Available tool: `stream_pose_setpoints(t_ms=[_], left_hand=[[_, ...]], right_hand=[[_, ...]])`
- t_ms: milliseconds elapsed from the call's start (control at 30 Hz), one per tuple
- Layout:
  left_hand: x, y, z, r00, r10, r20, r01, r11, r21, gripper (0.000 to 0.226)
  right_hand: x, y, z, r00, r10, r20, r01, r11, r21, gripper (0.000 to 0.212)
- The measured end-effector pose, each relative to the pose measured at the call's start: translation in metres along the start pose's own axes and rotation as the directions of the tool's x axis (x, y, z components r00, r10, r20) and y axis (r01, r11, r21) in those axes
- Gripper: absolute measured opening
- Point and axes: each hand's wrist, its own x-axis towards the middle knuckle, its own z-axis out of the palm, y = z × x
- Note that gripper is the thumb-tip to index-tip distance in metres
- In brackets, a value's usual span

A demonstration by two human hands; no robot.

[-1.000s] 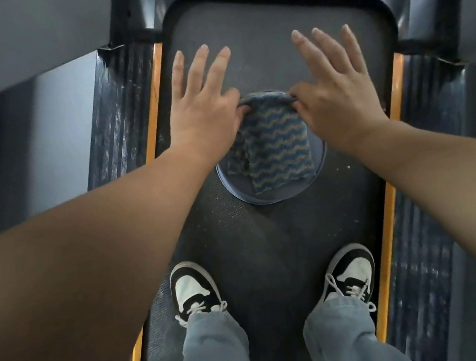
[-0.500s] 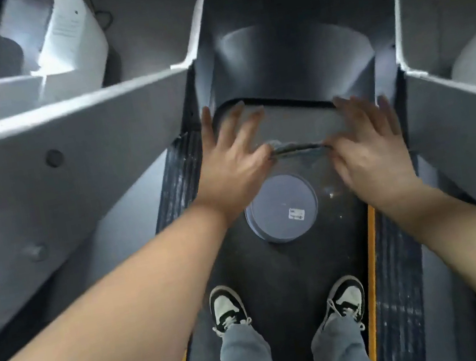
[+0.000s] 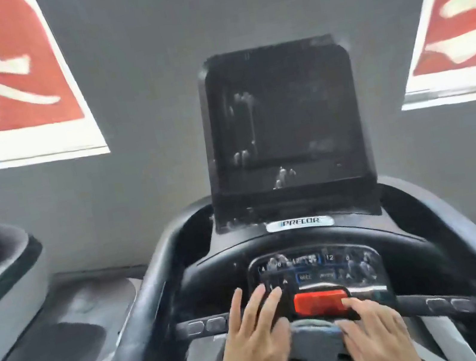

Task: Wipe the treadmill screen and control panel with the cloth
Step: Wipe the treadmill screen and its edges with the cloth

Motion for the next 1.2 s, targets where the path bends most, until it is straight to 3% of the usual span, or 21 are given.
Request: stream_pose_setpoints(t_ms=[133, 267, 400, 867, 967, 1200], left_hand=[[0.067, -0.028, -0.044, 0.999, 0.031, -0.044, -0.031, 1.000, 0.003, 0.015], [0.130, -0.041, -0.061, 0.993, 0.059, -0.104, -0.062, 0.998, -0.019, 0.032], [0.190, -0.047, -0.054, 0.984, 0.081, -0.156, -0.085, 0.996, -0.016, 0.037], [0.391, -0.061, 0.098, 0.976, -0.006, -0.218, 0.035, 0.991, 0.130, 0.039], [0.425, -0.069, 0.134, 0.969, -0.050, -0.243, 0.090, 0.984, 0.154, 0.029], [0.483, -0.087, 0.190, 0.964, -0.065, -0.259, 0.102, 0.986, 0.134, 0.027]], right_hand=[[0.072, 0.001, -0.039, 0.998, -0.012, -0.061, 0.013, 1.000, 0.026, 0.040], [0.130, 0.020, -0.068, 0.990, 0.001, -0.140, -0.003, 1.000, -0.012, 0.024], [0.171, 0.053, -0.072, 0.980, -0.017, -0.199, 0.008, 0.999, -0.048, 0.021], [0.320, 0.263, 0.031, 0.955, -0.013, -0.296, 0.004, 1.000, -0.031, 0.016], [0.349, 0.304, 0.060, 0.953, -0.009, -0.303, 0.005, 1.000, -0.015, 0.021], [0.384, 0.351, 0.106, 0.938, 0.029, -0.346, -0.047, 0.998, -0.044, 0.021]])
